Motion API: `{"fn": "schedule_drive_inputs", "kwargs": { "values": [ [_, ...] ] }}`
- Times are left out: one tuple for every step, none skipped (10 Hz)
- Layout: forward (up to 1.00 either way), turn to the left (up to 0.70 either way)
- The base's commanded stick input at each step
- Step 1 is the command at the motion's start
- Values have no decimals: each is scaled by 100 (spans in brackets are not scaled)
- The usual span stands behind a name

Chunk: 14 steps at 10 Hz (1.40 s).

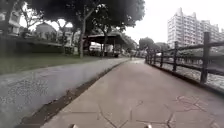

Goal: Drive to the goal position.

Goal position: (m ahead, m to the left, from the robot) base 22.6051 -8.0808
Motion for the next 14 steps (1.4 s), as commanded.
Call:
{"fn": "schedule_drive_inputs", "kwargs": {
  "values": [
    [100, 0],
    [100, 0],
    [100, -22],
    [100, -40],
    [100, -40],
    [100, -40],
    [100, -40],
    [100, -40],
    [100, -40],
    [100, -40],
    [100, -40],
    [100, -40],
    [100, -40],
    [100, -23]
  ]
}}
